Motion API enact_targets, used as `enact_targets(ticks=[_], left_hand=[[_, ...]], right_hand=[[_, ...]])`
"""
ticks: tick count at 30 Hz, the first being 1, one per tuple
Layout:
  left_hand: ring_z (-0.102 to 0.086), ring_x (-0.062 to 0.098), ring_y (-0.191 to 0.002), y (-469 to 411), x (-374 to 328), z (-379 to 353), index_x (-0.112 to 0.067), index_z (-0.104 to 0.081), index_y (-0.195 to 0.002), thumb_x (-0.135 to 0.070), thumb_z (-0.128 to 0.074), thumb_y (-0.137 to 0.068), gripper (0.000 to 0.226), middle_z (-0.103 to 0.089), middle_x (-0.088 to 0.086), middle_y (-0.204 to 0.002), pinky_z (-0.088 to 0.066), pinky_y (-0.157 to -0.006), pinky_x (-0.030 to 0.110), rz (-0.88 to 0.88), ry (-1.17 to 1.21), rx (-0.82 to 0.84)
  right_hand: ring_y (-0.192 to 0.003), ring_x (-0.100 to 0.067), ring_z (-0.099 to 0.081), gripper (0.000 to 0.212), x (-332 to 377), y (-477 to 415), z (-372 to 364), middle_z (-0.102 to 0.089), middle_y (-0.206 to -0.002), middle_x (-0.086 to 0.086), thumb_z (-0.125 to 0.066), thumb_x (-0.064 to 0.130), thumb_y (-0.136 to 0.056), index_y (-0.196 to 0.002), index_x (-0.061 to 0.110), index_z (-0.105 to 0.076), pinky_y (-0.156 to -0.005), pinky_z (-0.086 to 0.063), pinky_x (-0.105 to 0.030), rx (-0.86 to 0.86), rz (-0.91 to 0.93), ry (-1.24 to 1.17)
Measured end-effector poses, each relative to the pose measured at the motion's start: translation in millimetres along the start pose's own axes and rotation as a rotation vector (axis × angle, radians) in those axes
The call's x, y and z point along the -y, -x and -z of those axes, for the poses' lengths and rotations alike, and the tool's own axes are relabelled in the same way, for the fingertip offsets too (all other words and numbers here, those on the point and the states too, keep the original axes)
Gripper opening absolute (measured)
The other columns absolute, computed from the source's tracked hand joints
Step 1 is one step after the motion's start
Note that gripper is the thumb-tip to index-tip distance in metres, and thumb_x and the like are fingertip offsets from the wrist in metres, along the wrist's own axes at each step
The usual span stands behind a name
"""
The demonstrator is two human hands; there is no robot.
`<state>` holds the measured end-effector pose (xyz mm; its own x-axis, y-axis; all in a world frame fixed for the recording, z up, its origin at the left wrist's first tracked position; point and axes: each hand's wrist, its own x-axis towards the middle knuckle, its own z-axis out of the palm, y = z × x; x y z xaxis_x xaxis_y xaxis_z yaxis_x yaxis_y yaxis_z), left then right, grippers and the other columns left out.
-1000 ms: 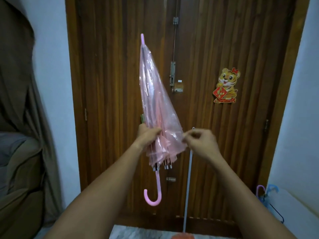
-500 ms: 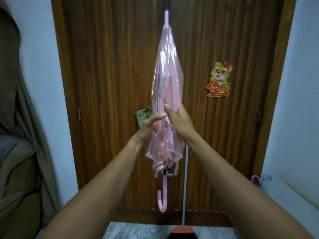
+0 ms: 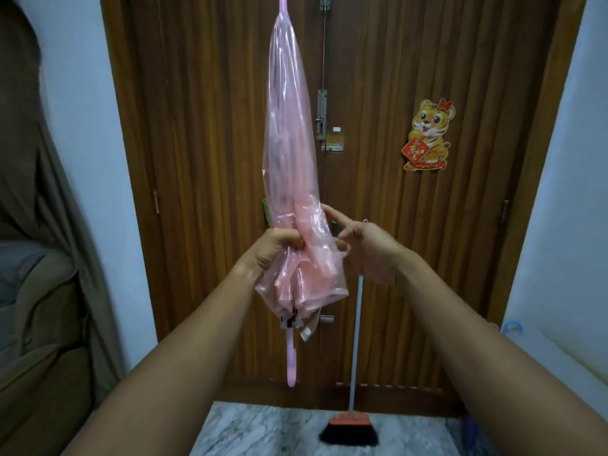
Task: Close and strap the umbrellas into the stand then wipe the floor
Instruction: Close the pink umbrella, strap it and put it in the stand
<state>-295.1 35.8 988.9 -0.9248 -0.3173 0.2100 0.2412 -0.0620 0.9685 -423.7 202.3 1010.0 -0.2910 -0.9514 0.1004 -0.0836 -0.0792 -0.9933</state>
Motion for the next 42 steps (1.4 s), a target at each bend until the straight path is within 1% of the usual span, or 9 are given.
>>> enact_targets(ticks=[4, 8, 14, 17, 21, 27, 34, 39, 42], left_hand=[[-0.068, 0.022, -0.079, 0.1, 2.8, 9.5, -0.004, -0.062, -0.106, -0.010, -0.065, -0.074, 0.033, -0.065, 0.009, -0.088, -0.055, -0.076, 0.037, -0.017, -0.008, -0.053], [-0.070, 0.020, -0.078, 4.7, -1.0, 12.5, -0.007, -0.065, -0.101, -0.011, -0.063, -0.077, 0.024, -0.070, 0.006, -0.086, -0.057, -0.073, 0.034, -0.036, -0.009, -0.081], [-0.068, 0.029, -0.095, 7.2, -8.3, 24.4, -0.004, -0.064, -0.117, -0.011, -0.067, -0.072, 0.046, -0.070, 0.010, -0.098, -0.055, -0.087, 0.044, -0.063, -0.056, -0.159], [-0.066, 0.036, -0.102, 5.4, -11.2, 23.1, -0.003, -0.066, -0.112, -0.013, -0.070, -0.065, 0.048, -0.068, 0.019, -0.104, -0.052, -0.099, 0.055, -0.054, -0.047, -0.196], [-0.060, 0.045, -0.121, -0.6, -13.8, 25.5, 0.002, -0.065, -0.122, -0.016, -0.072, -0.066, 0.059, -0.063, 0.029, -0.127, -0.046, -0.105, 0.061, -0.082, -0.069, -0.224], [-0.069, 0.025, -0.088, 1.1, -22.2, 21.8, 0.000, -0.067, -0.108, -0.002, -0.059, -0.079, 0.030, -0.069, 0.009, -0.089, -0.058, -0.083, 0.040, -0.125, -0.112, -0.270], [-0.071, 0.015, -0.066, -6.4, -25.1, 22.8, -0.003, -0.067, -0.086, 0.007, -0.054, -0.082, 0.017, -0.070, 0.001, -0.067, -0.057, -0.059, 0.027, -0.149, -0.117, -0.345], [-0.075, 0.029, -0.087, -12.8, -20.9, 34.6, 0.000, -0.070, -0.101, 0.003, -0.061, -0.085, 0.018, -0.073, 0.014, -0.092, -0.063, -0.077, 0.040, -0.183, -0.143, -0.481], [-0.076, 0.027, -0.087, -14.2, -16.3, 40.9, -0.002, -0.067, -0.109, -0.001, -0.064, -0.088, 0.022, -0.072, 0.015, -0.099, -0.063, -0.078, 0.041, -0.195, -0.211, -0.519]], right_hand=[[-0.080, -0.020, -0.072, 0.083, -11.6, -1.6, -3.4, -0.069, -0.117, -0.012, -0.065, 0.003, -0.089, -0.150, 0.046, -0.029, -0.074, -0.059, -0.036, -0.031, -0.086, 0.090], [-0.073, -0.013, -0.068, 0.028, -16.9, -2.8, -7.9, -0.073, -0.096, -0.009, -0.070, 0.004, -0.089, -0.116, 0.010, -0.072, -0.067, -0.056, -0.025, -0.142, -0.074, 0.248], [-0.082, -0.016, -0.064, 0.017, -15.4, -8.0, -18.4, -0.066, -0.099, -0.004, -0.072, 0.012, -0.087, -0.101, 0.014, -0.063, -0.058, -0.053, -0.023, -0.407, 0.123, 0.273], [-0.065, -0.016, -0.061, 0.007, -17.1, -8.8, -27.4, -0.063, -0.080, -0.003, -0.067, 0.009, -0.092, -0.093, 0.010, -0.060, -0.053, -0.051, -0.023, -0.402, 0.239, 0.267], [-0.091, -0.036, -0.073, 0.017, -20.6, -8.0, -45.5, -0.073, -0.103, -0.016, -0.064, 0.019, -0.096, -0.110, 0.010, -0.066, -0.079, -0.064, -0.041, -0.233, 0.127, 0.357], [-0.110, -0.038, -0.069, 0.032, -27.2, -6.4, -42.7, -0.068, -0.120, -0.015, -0.064, 0.017, -0.094, -0.125, 0.023, -0.060, -0.094, -0.056, -0.057, -0.127, 0.067, 0.088], [-0.076, -0.019, -0.074, 0.032, -24.4, -4.3, -41.5, -0.071, -0.104, -0.017, -0.076, 0.001, -0.083, -0.111, 0.013, -0.067, -0.072, -0.064, -0.034, -0.313, 0.060, 0.144], [-0.083, -0.015, -0.070, 0.031, -8.3, 4.7, -23.0, -0.075, -0.101, -0.008, -0.074, 0.002, -0.085, -0.113, 0.013, -0.069, -0.063, -0.055, -0.023, -0.367, -0.099, 0.221], [-0.078, -0.012, -0.063, 0.027, 2.4, 9.4, -16.1, -0.074, -0.089, -0.003, -0.064, 0.002, -0.091, -0.114, 0.015, -0.069, -0.064, -0.047, -0.022, -0.309, -0.037, -0.018]])
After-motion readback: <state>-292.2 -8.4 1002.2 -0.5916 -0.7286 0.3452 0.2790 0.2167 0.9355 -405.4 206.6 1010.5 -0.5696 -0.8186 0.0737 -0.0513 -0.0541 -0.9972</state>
